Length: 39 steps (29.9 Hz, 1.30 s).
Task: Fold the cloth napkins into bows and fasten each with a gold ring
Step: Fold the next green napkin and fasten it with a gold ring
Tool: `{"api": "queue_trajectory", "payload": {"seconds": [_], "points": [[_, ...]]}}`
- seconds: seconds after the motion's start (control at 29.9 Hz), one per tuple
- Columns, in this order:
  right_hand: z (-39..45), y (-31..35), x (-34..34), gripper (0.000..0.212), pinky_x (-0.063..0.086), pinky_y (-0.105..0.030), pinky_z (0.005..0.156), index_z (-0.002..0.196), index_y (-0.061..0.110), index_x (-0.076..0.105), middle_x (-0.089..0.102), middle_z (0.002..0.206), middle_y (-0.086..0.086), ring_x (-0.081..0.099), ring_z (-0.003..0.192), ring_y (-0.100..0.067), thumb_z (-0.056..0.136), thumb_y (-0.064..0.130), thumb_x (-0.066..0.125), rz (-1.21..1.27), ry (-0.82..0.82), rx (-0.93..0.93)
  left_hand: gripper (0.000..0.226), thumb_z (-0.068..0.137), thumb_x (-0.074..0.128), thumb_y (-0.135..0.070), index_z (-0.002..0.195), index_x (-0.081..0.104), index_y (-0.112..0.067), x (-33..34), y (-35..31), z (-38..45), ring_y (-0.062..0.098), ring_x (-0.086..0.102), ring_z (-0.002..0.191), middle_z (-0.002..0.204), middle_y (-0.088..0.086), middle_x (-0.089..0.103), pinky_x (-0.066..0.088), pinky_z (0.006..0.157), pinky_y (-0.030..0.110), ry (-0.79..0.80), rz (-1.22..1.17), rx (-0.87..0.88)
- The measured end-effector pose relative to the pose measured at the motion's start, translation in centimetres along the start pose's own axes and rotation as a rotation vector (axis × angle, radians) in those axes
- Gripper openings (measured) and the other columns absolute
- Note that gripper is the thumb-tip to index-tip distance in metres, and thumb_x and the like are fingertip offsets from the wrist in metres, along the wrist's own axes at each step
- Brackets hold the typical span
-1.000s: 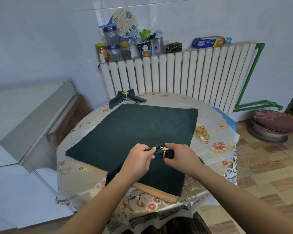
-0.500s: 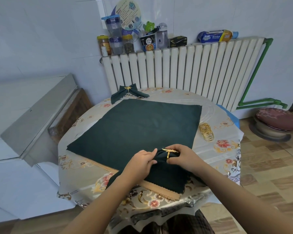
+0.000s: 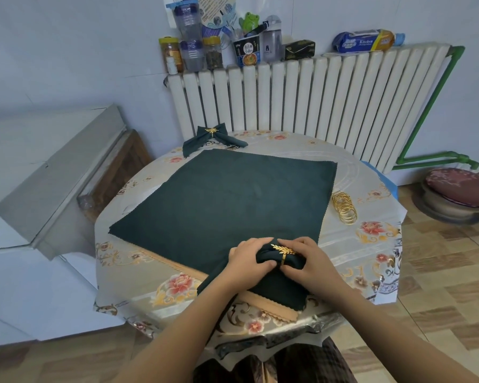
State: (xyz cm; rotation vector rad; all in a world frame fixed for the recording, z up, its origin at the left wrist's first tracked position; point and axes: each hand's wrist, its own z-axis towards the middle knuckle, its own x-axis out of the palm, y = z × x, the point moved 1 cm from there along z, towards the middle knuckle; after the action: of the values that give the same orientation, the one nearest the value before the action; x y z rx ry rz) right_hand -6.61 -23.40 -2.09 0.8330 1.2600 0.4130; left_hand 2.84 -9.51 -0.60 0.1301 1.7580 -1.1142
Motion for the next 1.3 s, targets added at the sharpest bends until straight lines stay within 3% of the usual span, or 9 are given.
{"api": "queue_trajectory", "payload": {"seconds": [0.07,0.23,0.33,0.47,0.57,0.67,0.77,0.94,1.3], "points": [[-0.3,0.0,0.4,0.052,0.036,-0.016,0.092,0.128,0.029,0.052,0.052,0.111,0.012,0.046,0.104,-0.004,0.08,0.022,0.069,-0.01,-0.063,-0.012,0.046,0.091,0.057,-0.028,0.135,0.044,-0.032,-0.5,0.0,0.1,0.011,0.036,0.126,0.133,-0.008,0.048,0.02,0.108,0.031,0.049,-0.072,-0.022],[-0.7,0.0,0.7,0.04,0.036,-0.003,0.079,0.114,0.031,0.056,0.057,0.104,0.019,0.052,0.097,0.003,0.078,0.018,0.071,0.07,-0.114,-0.01,0.042,0.081,0.06,-0.032,0.122,0.054,-0.04,-0.8,0.5,0.9,0.012,0.049,0.116,0.12,-0.013,0.056,0.032,0.107,0.045,0.159,-0.175,-0.071],[-0.8,-0.2,0.6,0.041,0.036,-0.002,0.079,0.11,0.035,0.055,0.056,0.102,0.027,0.052,0.095,0.008,0.078,0.016,0.071,0.088,-0.099,-0.019,0.029,0.083,0.062,-0.026,0.107,0.058,-0.041,-1.1,0.6,1.2,0.011,0.054,0.107,0.112,-0.011,0.058,0.04,0.101,0.043,0.241,-0.221,-0.074],[-0.8,-0.1,0.4,0.048,0.038,-0.001,0.078,0.117,0.038,0.051,0.052,0.102,0.035,0.051,0.094,0.016,0.079,0.017,0.071,0.081,-0.032,-0.038,0.029,0.082,0.067,-0.026,0.108,0.061,-0.038,-1.5,0.6,1.3,0.012,0.054,0.106,0.113,-0.009,0.057,0.044,0.099,0.039,0.333,-0.237,-0.089],[-0.5,-0.3,0.2,0.051,0.039,-0.001,0.076,0.12,0.039,0.049,0.057,0.102,0.029,0.053,0.092,0.015,0.079,0.018,0.072,0.11,0.007,-0.021,0.037,0.072,0.071,-0.043,0.107,0.059,-0.038,-0.6,0.8,1.0,0.011,0.052,0.107,0.109,-0.013,0.058,0.041,0.1,0.04,0.227,-0.161,-0.057],[-0.1,-0.5,-0.2,0.047,0.038,0.0,0.076,0.116,0.038,0.052,0.06,0.103,0.025,0.053,0.094,0.015,0.078,0.023,0.074,0.101,0.052,-0.025,0.054,0.069,0.078,-0.045,0.112,0.047,-0.035,0.2,1.1,0.3,0.01,0.043,0.109,0.111,-0.013,0.052,0.036,0.098,0.032,0.032,-0.101,-0.076],[0.0,-0.9,-0.9,0.042,0.038,-0.001,0.077,0.112,0.036,0.054,0.063,0.103,0.022,0.055,0.095,0.014,0.079,0.019,0.074,0.133,0.081,-0.028,0.065,0.066,0.078,-0.049,0.123,0.047,-0.043,0.6,0.6,0.2,0.007,0.042,0.112,0.117,-0.015,0.053,0.027,0.097,0.03,-0.002,-0.009,0.022],[0.0,-1.2,-0.6,0.033,0.04,-0.004,0.072,0.1,0.032,0.052,0.064,0.097,0.021,0.058,0.09,0.01,0.08,0.016,0.072,0.12,0.049,-0.041,0.045,0.07,0.075,-0.048,0.113,0.062,-0.042,0.8,0.4,0.5,0.007,0.048,0.104,0.109,-0.019,0.063,0.03,0.093,0.032,-0.105,0.015,0.09],[0.3,-1.5,-0.1,0.025,0.041,-0.005,0.075,0.099,0.025,0.058,0.065,0.093,0.021,0.058,0.091,0.008,0.081,0.014,0.072,0.103,0.027,-0.084,0.039,0.076,0.069,-0.035,0.113,0.062,-0.028,-0.8,0.9,-0.4,0.005,0.053,0.101,0.105,-0.013,0.063,0.044,0.088,0.025,-0.087,0.165,0.198]]}}
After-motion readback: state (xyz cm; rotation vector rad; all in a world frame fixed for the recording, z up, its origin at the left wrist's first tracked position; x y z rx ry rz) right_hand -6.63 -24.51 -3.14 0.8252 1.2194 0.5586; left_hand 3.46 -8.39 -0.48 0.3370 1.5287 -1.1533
